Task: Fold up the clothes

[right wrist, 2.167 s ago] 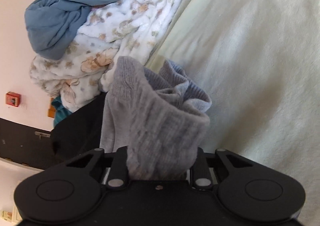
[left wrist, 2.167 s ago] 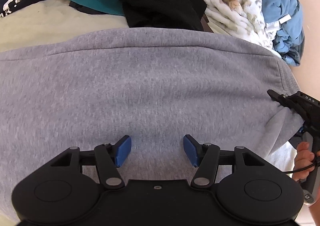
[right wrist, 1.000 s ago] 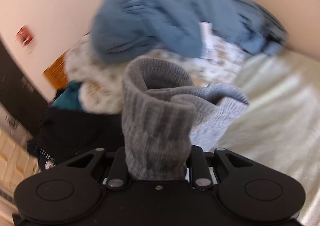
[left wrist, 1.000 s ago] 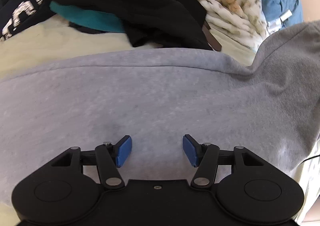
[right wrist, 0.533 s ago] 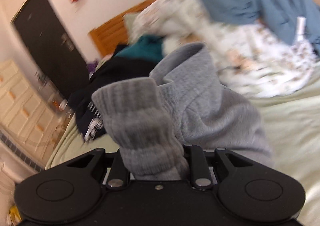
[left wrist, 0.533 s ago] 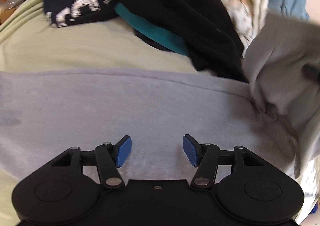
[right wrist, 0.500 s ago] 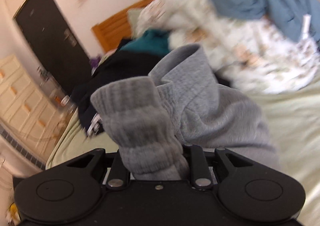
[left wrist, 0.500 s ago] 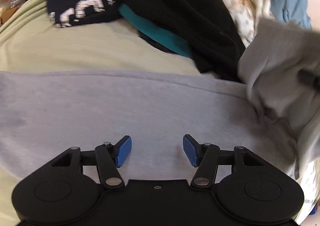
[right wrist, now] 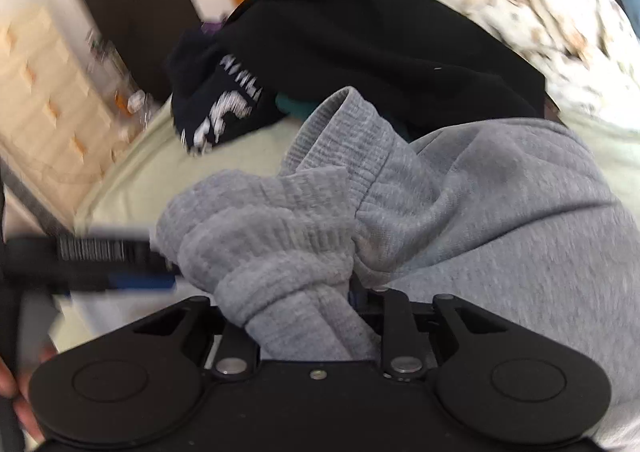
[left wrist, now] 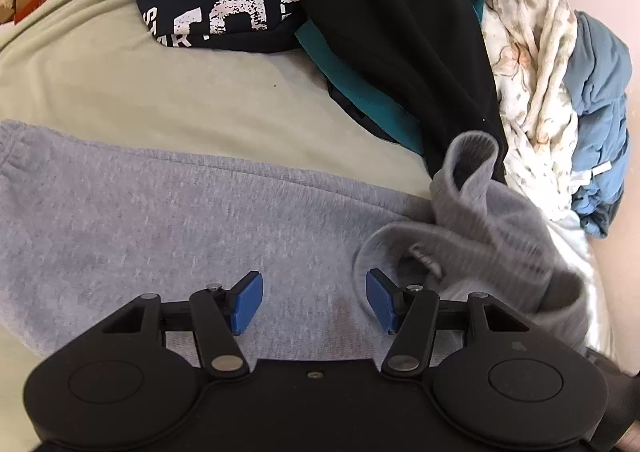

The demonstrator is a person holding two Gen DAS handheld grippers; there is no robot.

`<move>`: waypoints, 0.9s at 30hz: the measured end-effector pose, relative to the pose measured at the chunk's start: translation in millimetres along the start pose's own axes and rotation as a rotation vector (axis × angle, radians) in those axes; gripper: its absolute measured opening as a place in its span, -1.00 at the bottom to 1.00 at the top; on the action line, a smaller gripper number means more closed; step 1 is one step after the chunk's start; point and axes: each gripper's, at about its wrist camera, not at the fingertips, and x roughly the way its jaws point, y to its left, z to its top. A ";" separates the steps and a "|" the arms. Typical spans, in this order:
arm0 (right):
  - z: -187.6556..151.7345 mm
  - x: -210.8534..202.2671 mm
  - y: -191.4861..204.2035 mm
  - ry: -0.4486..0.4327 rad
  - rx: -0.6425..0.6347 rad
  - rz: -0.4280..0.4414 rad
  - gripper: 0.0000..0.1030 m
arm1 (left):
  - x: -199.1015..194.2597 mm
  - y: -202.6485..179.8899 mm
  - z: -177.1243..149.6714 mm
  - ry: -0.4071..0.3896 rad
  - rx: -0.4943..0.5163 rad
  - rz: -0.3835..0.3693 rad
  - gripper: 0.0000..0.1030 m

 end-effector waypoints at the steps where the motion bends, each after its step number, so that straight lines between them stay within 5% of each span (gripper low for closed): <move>1: -3.2 -1.6 5.6 0.009 -0.044 -0.012 -0.26 | 0.4 -0.3 0.6 -0.002 -0.006 -0.014 0.20; 3: -7.5 -3.8 10.8 0.028 -0.093 -0.008 0.24 | 3.0 -2.0 1.9 0.003 -0.011 -0.023 0.20; 7: -14.8 -28.3 18.0 0.075 -0.234 -0.019 0.37 | 3.6 -8.4 3.4 0.009 -0.025 -0.060 0.21; 10: -17.2 -67.5 10.0 0.060 -0.228 0.024 0.58 | 0.1 -11.9 4.0 0.002 -0.040 -0.096 0.21; 15: -0.4 -129.9 -34.6 -0.005 -0.047 0.091 0.58 | -6.7 -21.8 7.1 -0.028 -0.073 -0.150 0.30; 18: 7.6 -150.8 -81.9 -0.062 0.096 0.004 0.56 | -5.3 -30.2 9.1 -0.017 -0.098 -0.208 0.30; 22: 3.0 -124.8 -115.2 0.010 0.042 -0.153 0.22 | 0.4 -51.4 6.1 0.024 -0.099 -0.265 0.30; 25: -4.3 -99.1 -128.2 0.071 0.028 -0.188 0.18 | 5.2 -59.3 1.5 0.049 -0.108 -0.284 0.35; 27: -14.1 -84.6 -127.6 0.112 -0.004 -0.199 0.19 | 14.4 -63.9 -1.7 0.072 -0.106 -0.231 0.36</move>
